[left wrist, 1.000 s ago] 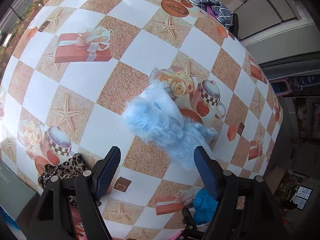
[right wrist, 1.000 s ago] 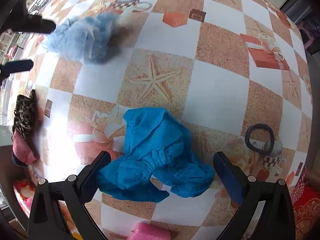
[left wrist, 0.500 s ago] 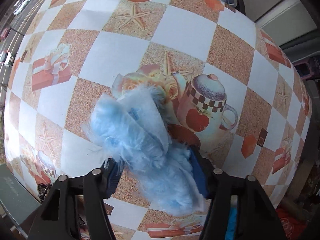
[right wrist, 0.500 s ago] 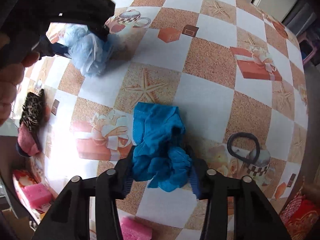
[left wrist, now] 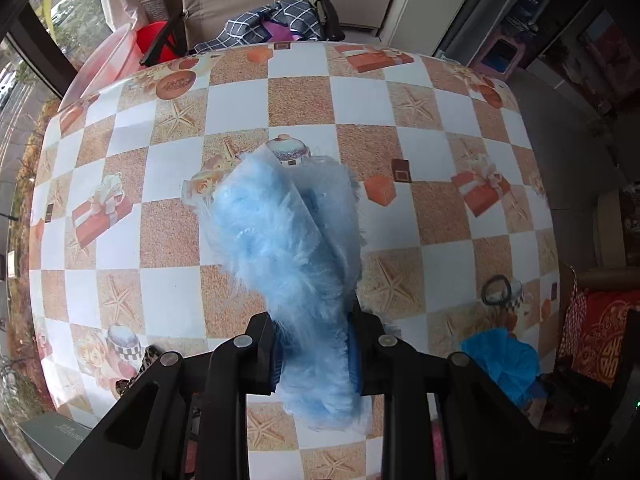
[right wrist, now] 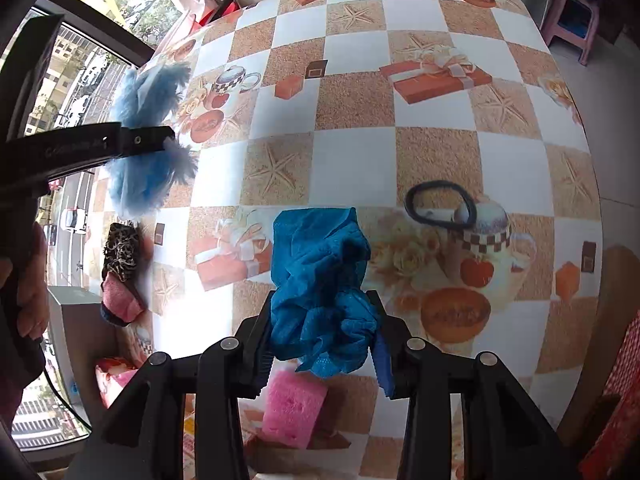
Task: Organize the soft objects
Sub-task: 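Carry the fluffy light-blue item with the left gripper while the right gripper carries the blue cloth over the box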
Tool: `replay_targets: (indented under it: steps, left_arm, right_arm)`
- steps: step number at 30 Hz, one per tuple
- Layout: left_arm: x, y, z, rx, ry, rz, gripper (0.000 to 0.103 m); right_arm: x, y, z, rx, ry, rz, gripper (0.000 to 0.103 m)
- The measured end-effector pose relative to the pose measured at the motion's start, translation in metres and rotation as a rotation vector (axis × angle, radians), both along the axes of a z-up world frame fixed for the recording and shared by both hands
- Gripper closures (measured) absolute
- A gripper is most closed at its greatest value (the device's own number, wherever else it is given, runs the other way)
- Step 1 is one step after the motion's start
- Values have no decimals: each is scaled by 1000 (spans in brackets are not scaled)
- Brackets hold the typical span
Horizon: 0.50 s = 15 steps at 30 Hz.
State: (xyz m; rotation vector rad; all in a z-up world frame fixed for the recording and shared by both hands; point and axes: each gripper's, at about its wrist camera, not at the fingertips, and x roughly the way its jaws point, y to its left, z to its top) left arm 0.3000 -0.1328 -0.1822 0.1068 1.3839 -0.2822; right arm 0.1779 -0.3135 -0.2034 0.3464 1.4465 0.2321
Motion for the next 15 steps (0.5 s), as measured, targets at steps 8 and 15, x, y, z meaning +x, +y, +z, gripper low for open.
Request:
replay_targets:
  steps: [8, 15]
  left_arm:
    - [-85, 34, 50, -47, -62, -47, 75]
    - [-154, 71, 80, -64, -75, -88, 75]
  right_arm:
    - [-44, 28, 35, 23, -30, -39, 60]
    - [-83, 58, 89, 27, -107, -57, 60]
